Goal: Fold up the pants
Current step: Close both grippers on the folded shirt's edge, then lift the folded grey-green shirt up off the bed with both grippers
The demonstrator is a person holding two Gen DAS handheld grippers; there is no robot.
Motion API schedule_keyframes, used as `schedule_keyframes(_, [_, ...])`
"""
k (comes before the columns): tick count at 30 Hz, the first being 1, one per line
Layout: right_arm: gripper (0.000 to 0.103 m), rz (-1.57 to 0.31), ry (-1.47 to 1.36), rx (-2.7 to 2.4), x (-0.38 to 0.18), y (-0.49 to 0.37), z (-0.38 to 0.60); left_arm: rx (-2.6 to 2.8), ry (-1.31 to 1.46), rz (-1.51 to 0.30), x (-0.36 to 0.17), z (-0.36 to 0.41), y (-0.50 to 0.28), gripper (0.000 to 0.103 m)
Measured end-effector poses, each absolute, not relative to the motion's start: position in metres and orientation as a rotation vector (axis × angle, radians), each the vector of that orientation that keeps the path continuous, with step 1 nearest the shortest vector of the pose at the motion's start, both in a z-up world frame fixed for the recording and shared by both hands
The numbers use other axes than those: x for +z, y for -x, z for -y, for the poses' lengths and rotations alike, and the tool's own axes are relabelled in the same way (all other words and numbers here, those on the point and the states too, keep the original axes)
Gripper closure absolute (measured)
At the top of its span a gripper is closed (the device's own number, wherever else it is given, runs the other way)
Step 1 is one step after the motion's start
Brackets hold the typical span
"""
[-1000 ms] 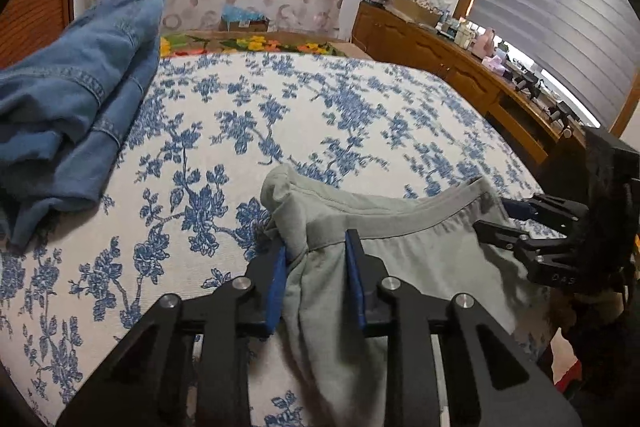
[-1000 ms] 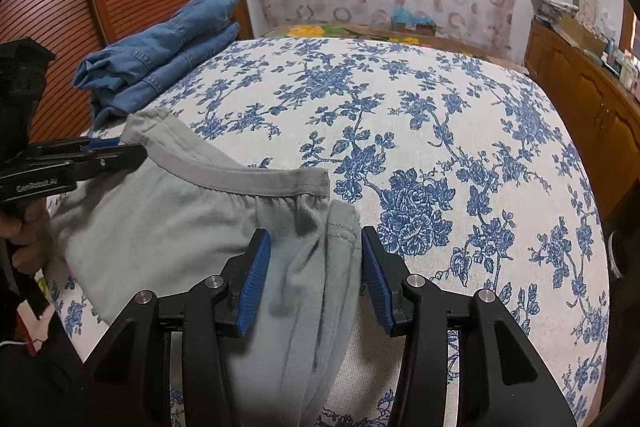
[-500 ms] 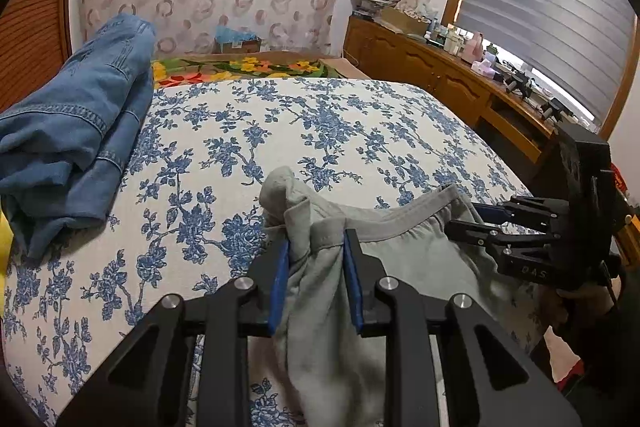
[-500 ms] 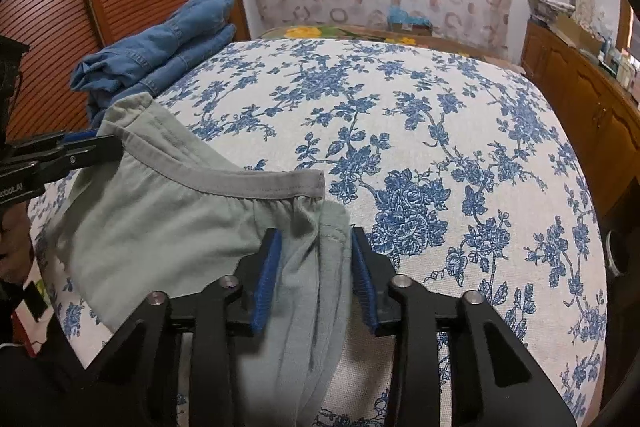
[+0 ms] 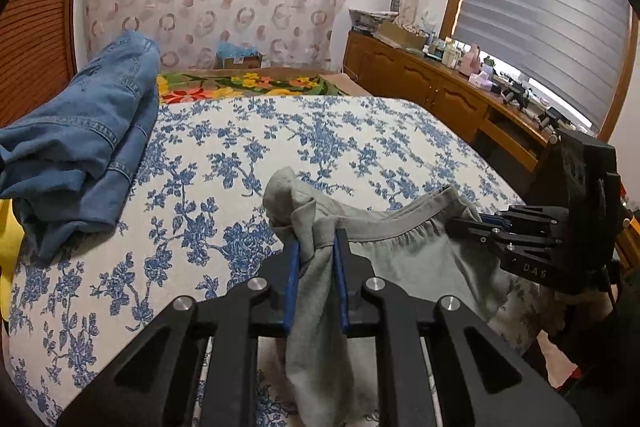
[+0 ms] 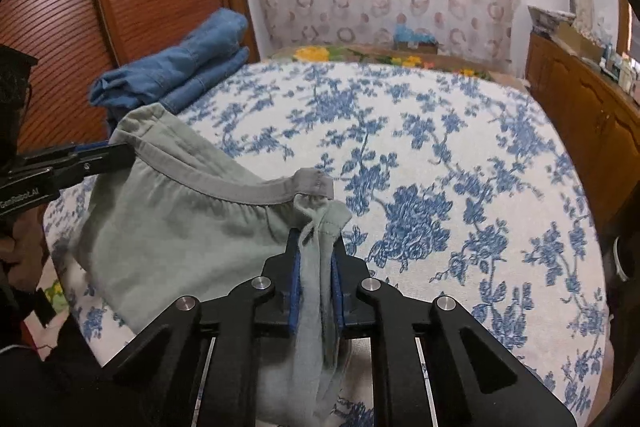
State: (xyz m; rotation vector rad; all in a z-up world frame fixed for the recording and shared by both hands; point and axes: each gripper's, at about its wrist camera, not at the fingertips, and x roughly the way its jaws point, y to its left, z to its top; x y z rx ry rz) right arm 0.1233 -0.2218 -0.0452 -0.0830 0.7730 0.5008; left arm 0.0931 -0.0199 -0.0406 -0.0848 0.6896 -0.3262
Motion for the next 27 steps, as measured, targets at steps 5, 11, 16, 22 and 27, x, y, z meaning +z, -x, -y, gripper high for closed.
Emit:
schedule_keyframes(5, [0.093,-0.696,0.096,0.496,-0.025,-0.113,0.221,-0.333,0.082,-0.647,-0.026,0.022,-0.086,0.090])
schedule_keyframes(11, [0.093,-0.619,0.093,0.477,0.000,-0.108,0.226,-0.343,0.062,-0.601,-0.008,0.027,-0.082,0.090])
schedule_keyframes(16, [0.093,-0.585,0.096,0.469,0.014,-0.106,0.231,-0.353,0.059,-0.570,0.003,0.030,-0.080,0.090])
schedule_keyframes(22, [0.093,-0.552,0.108,0.464,0.026,-0.102,0.233,-0.361,0.045,-0.534,0.018,0.035,-0.075,0.090])
schedule_keyframes(27, [0.093,-0.526,0.113,0.464,0.037,-0.100,0.233,-0.357,0.034,-0.511,0.029,0.035,-0.074,0.090])
